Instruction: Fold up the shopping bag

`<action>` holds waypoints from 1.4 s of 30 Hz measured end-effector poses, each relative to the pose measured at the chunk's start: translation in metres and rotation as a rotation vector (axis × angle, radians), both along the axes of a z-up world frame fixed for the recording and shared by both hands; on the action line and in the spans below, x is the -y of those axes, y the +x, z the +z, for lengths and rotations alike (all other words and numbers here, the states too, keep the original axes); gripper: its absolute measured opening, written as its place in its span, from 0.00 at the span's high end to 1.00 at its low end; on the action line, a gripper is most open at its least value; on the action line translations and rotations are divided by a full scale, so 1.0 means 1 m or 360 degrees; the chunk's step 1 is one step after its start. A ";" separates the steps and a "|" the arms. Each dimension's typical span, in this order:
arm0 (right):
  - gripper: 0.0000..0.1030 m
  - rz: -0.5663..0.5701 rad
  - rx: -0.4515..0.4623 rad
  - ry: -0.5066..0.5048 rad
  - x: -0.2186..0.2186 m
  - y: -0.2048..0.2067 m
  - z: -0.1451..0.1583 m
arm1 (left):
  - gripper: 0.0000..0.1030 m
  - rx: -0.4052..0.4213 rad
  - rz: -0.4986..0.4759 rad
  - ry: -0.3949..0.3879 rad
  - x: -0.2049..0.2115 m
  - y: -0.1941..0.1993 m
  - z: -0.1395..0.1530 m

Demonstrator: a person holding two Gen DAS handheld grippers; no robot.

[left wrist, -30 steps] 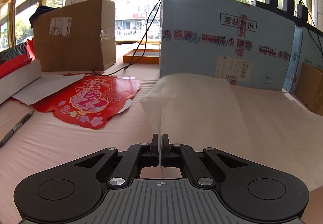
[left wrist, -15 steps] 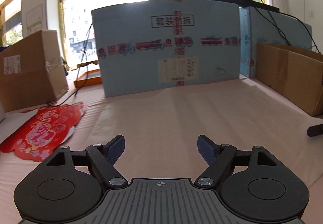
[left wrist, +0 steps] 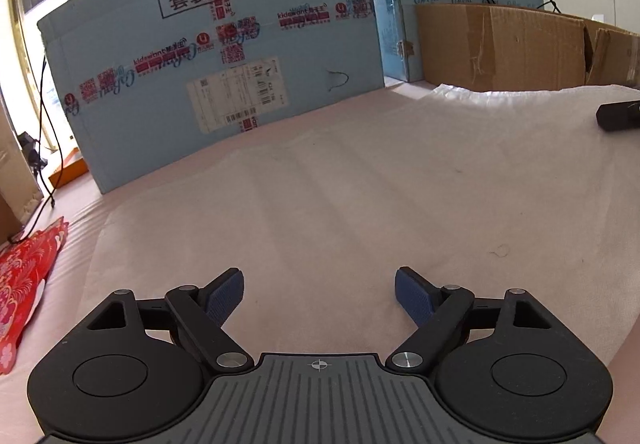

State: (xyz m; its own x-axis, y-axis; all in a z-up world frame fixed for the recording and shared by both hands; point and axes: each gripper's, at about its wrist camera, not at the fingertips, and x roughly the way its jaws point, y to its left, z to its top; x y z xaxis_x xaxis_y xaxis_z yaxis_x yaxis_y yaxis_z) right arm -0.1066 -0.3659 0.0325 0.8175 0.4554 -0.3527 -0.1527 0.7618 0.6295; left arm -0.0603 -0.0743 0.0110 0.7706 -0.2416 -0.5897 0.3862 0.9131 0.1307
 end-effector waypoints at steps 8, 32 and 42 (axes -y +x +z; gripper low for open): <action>0.99 0.0347 0.0168 0.0069 -0.056 0.042 0.022 | 0.16 0.0148 0.0379 -0.0089 -0.065 -0.025 0.018; 0.99 0.1103 0.0192 -0.0337 -0.299 0.092 0.012 | 0.13 0.0214 0.1067 -0.0583 -0.199 -0.081 -0.010; 0.93 0.1040 0.0146 -0.0499 -0.338 0.091 -0.002 | 0.13 0.0262 0.1087 -0.0900 -0.220 -0.091 -0.016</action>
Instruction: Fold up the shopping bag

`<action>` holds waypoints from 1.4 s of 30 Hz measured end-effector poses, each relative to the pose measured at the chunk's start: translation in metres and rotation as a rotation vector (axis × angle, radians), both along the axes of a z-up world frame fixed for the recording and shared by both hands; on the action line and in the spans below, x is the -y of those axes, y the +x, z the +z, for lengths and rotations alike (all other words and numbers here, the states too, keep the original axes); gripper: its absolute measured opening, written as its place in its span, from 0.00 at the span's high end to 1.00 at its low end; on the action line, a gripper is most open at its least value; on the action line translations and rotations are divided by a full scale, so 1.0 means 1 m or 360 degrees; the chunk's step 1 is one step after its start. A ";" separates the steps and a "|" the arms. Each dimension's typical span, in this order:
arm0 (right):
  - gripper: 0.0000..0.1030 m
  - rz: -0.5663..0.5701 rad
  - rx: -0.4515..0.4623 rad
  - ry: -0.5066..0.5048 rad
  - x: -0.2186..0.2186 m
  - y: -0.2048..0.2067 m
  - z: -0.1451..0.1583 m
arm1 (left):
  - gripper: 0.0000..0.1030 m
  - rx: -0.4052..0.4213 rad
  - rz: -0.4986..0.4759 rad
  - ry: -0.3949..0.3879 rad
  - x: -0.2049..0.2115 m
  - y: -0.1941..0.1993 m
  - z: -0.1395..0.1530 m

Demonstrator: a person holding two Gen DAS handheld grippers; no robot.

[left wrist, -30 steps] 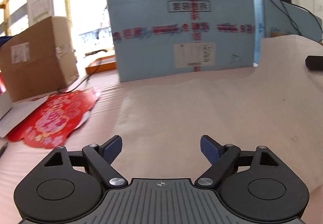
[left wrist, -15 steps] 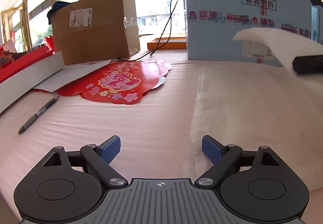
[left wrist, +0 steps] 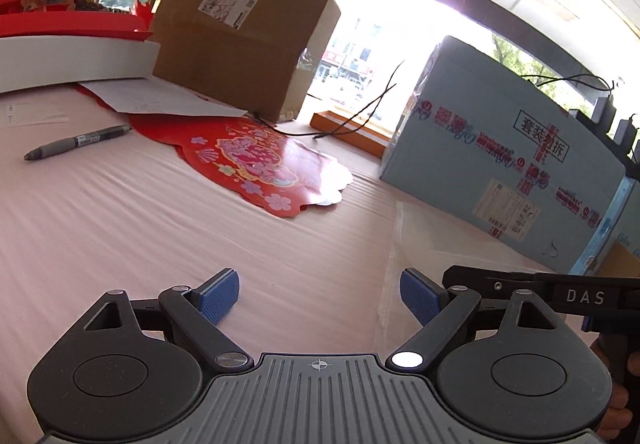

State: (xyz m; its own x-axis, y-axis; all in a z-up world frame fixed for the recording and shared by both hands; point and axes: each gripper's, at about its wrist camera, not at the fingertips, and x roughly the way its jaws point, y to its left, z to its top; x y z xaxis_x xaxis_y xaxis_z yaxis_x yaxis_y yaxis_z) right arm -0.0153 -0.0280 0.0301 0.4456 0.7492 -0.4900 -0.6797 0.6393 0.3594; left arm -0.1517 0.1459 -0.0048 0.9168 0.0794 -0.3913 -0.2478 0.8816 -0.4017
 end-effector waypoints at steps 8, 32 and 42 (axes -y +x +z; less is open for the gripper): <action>0.24 -0.0018 -0.0078 0.0140 0.006 -0.002 0.004 | 0.13 0.0103 0.0086 -0.0146 -0.013 -0.015 -0.005; 0.16 -0.0656 -0.0484 0.0339 0.197 0.126 -0.034 | 0.07 -0.0376 -0.0431 0.0692 0.104 0.015 0.002; 0.36 -0.0456 -0.0637 0.0624 0.194 0.175 -0.063 | 0.04 -0.0385 -0.0412 0.0660 0.102 0.015 0.002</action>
